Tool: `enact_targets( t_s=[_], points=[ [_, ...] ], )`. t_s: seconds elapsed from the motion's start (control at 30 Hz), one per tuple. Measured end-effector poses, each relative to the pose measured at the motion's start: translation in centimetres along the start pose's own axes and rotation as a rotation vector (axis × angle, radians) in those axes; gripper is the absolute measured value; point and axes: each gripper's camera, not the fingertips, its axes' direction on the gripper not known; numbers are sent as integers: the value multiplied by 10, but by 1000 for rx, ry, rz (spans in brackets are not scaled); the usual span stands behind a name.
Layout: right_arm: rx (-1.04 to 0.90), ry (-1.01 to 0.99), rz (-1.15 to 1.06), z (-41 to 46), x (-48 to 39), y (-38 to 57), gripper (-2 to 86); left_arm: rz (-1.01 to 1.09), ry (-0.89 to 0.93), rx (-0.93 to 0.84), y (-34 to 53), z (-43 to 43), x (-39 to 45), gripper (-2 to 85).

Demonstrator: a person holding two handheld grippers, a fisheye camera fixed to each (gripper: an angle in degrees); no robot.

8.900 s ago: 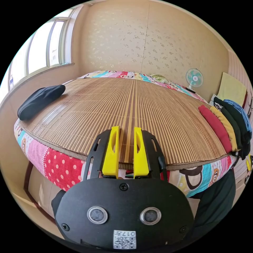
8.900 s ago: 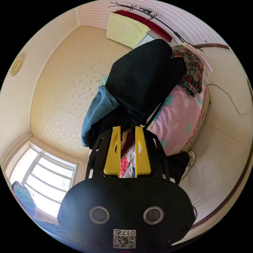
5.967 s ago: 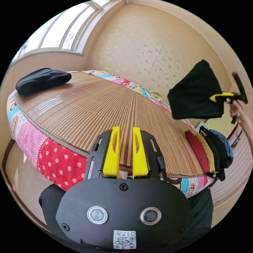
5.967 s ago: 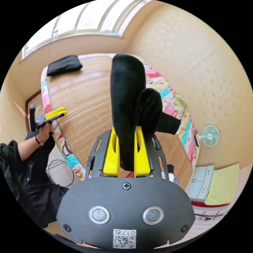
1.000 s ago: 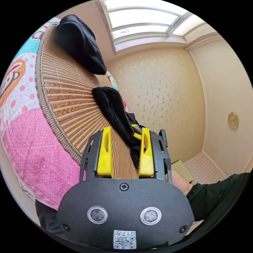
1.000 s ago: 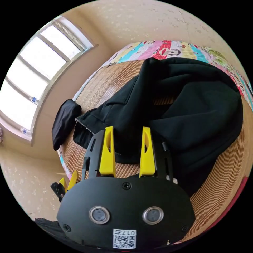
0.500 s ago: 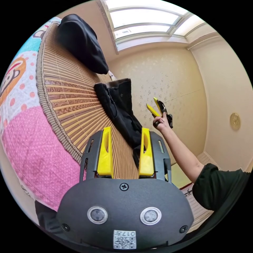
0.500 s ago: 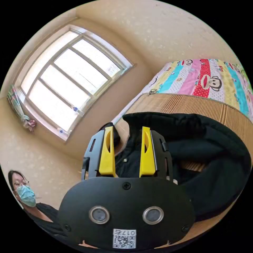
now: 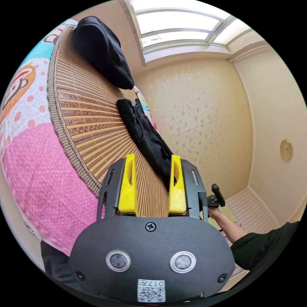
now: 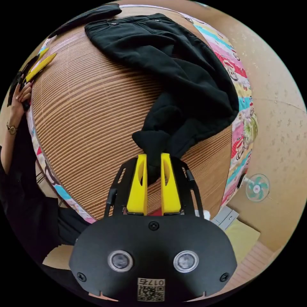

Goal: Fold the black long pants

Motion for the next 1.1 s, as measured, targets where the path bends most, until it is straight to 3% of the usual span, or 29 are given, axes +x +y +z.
enact_targets(
  t_s=[0.03,0.07,0.13,0.2,0.23,0.3,0.47,0.57,0.63,0.73,0.77,0.93,1.1],
  points=[
    [-30,56,79,3,26,7,81,4,-4,3,1,0,1,151],
    [-94,112,296,12,86,26,84,6,-10,3,2,0,2,151],
    [-174,39,708,25,179,74,98,35,-41,-8,5,3,10,152],
    [-49,-218,1137,24,238,155,106,75,-66,-12,8,5,19,152],
    [39,-280,1165,20,238,168,108,105,-85,-14,10,7,25,152],
    [286,-391,1076,9,208,178,117,144,-108,-25,13,11,33,152],
    [433,-594,661,1,106,110,139,183,-131,-60,17,21,42,153],
    [601,-696,586,-10,71,78,139,185,-131,-52,21,21,44,153],
    [577,-649,598,-3,55,57,132,183,-132,-56,22,23,45,153],
    [218,-701,666,58,12,24,88,184,-148,-58,24,26,47,155],
    [352,-635,733,48,-3,43,66,185,-150,-58,24,26,47,155],
    [340,-549,590,8,-77,98,38,172,-170,-69,24,32,49,164],
    [451,-855,600,-5,-135,212,32,131,-178,-58,24,32,47,174]
  ],
)
